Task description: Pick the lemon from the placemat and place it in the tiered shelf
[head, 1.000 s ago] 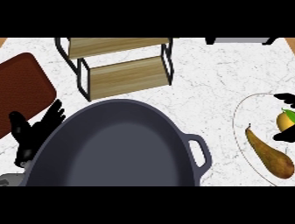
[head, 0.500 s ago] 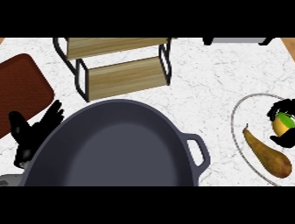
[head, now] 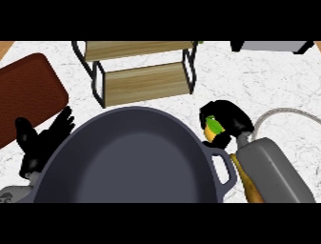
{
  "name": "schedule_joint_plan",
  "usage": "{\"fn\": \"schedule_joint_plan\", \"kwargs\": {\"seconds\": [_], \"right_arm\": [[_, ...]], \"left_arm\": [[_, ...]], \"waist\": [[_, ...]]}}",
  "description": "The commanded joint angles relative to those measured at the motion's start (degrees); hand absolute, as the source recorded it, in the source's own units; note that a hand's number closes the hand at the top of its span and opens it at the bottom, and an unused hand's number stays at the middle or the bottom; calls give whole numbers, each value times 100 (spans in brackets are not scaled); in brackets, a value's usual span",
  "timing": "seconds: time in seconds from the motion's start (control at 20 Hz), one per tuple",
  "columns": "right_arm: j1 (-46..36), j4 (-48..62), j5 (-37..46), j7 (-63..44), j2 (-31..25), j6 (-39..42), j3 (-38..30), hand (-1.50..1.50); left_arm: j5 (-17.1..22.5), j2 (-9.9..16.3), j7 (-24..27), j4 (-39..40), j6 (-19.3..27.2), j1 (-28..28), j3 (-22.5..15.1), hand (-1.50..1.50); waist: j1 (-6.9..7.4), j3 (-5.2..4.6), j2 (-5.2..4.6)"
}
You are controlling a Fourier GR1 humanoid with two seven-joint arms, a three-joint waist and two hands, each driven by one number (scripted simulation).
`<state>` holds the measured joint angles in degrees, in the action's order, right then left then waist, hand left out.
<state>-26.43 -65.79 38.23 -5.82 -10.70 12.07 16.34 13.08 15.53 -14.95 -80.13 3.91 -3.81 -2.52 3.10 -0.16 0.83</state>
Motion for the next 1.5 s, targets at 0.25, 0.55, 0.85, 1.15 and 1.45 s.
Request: {"fn": "schedule_joint_plan", "kwargs": {"seconds": [0.25,0.55,0.85,1.15,1.45], "right_arm": [[-1023,-1798,-368,-2418,1044,-1217,1769,150],[-2273,-2785,-182,-4393,1042,-1268,1904,150],[-3922,-3054,-422,-6223,1045,-952,1511,150],[-5366,-1969,-690,-6605,1057,-1114,550,150],[-6185,-838,-565,-6158,1066,-1348,-158,150]], "left_arm": [[8,-9,-270,270,-43,2,-116,0],[265,314,-47,187,-100,268,113,0],[202,171,-90,56,85,293,-108,0],[164,147,16,222,-9,245,-35,0],[209,142,-11,326,-116,152,75,0]], "waist": [[-88,3,25],[-222,-12,51],[-253,-3,-3],[-217,-3,-71],[-202,-2,-98]]}}
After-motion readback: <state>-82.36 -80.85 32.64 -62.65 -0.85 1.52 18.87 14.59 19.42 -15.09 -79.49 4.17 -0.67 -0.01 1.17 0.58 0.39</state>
